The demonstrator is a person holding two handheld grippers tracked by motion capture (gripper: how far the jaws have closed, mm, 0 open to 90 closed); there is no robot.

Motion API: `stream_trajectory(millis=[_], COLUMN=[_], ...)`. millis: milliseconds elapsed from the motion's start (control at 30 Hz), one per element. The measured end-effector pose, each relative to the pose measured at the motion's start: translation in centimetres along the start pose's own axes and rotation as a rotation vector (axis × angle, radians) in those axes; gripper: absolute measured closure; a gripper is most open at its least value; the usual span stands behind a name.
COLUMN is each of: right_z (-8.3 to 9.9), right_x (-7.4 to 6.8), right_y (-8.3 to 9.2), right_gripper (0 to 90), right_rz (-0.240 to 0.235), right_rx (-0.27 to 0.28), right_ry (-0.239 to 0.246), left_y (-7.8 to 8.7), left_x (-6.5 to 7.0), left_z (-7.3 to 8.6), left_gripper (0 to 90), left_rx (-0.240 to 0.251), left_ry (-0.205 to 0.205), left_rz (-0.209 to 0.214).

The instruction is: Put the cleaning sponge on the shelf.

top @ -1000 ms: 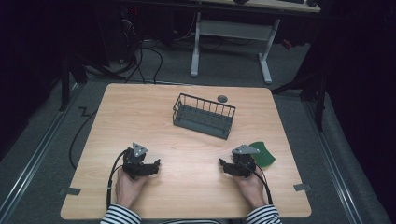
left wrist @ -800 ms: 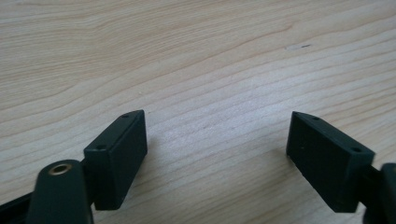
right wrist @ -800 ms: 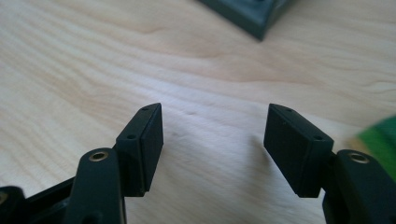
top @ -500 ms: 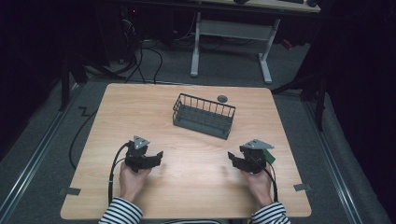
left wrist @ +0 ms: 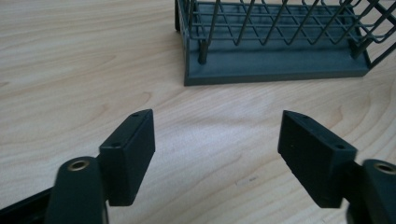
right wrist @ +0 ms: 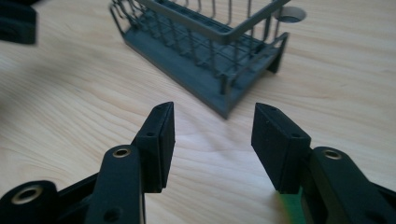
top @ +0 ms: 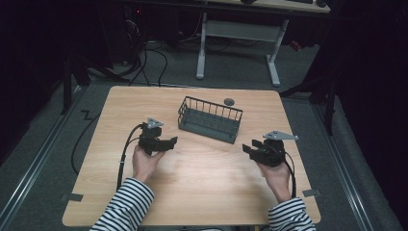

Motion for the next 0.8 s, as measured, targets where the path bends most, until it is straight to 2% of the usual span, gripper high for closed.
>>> stream_trajectory(millis=[67, 100, 167, 200, 333, 400, 433, 467, 567, 667, 733, 800], right_z=[-0.7, -1.1, -1.5, -2.3, -3.5, -3.8, -3.8, -4.1, -4.6, -5.3, -5.5, -5.9], right_x=[0.6, 0.8, 1.1, 1.5, 2.4, 2.6, 2.6, 2.7, 2.7, 2.8, 2.8, 2.8], right_y=[0.1, 0.2, 0.3, 0.6, 0.7, 0.2, 0.2, -0.4, -1.0, -1.7, -1.9, -2.4], right_gripper=[49.9, 49.9, 50.0, 50.0, 49.6, 49.3, 49.3, 49.2, 49.3, 49.7, 50.2, 50.6], right_rz=[0.019, 0.025, 0.034, 0.054, 0.052, 0.051, 0.051, 0.042, 0.038, 0.041, 0.037, 0.031], right_rx=[-0.022, -0.026, -0.022, -0.012, 0.025, 0.017, 0.017, 0.007, 0.009, 0.003, 0.003, 0.004], right_ry=[0.029, 0.031, 0.043, 0.046, 0.018, 0.006, 0.006, -0.005, -0.01, -0.019, -0.027, -0.034], left_y=[-0.1, -0.3, -0.3, -0.4, -0.8, -1.0, -1.0, -0.8, -0.7, -1.0, -1.2, -1.4], left_x=[-0.1, -0.3, -0.4, -0.5, -0.5, -0.5, -0.5, -0.5, -0.6, -1.0, -1.3, -1.4], left_z=[-0.2, -0.7, -1.0, -1.5, -3.0, -4.0, -4.0, -4.7, -5.3, -6.1, -6.5, -6.9], left_gripper=[30.0, 31.9, 32.8, 33.2, 34.8, 35.2, 36.5, 36.5, 37.6, 38.3, 39.0, 38.8], left_rx=[-0.006, 0.0, -0.004, -0.005, 0.011, 0.021, 0.021, 0.034, 0.039, 0.03, 0.03, 0.011], left_ry=[-0.002, 0.01, 0.011, 0.007, 0.01, 0.002, 0.002, 0.012, 0.013, 0.004, 0.019, 0.018], left_rz=[-0.004, 0.01, 0.01, 0.01, 0.028, 0.022, 0.022, 0.036, 0.04, 0.024, 0.018, 0.008])
Point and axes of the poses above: each handheld gripper's, and its own axes: y roughly backward along the jaws, z roughly out of its underside, x roughly to its right, the point moved 4 cm from there along -y, roughly forward along the jaws, and after that the axes turned 3 degrees about -z, right-handed, at the moved point
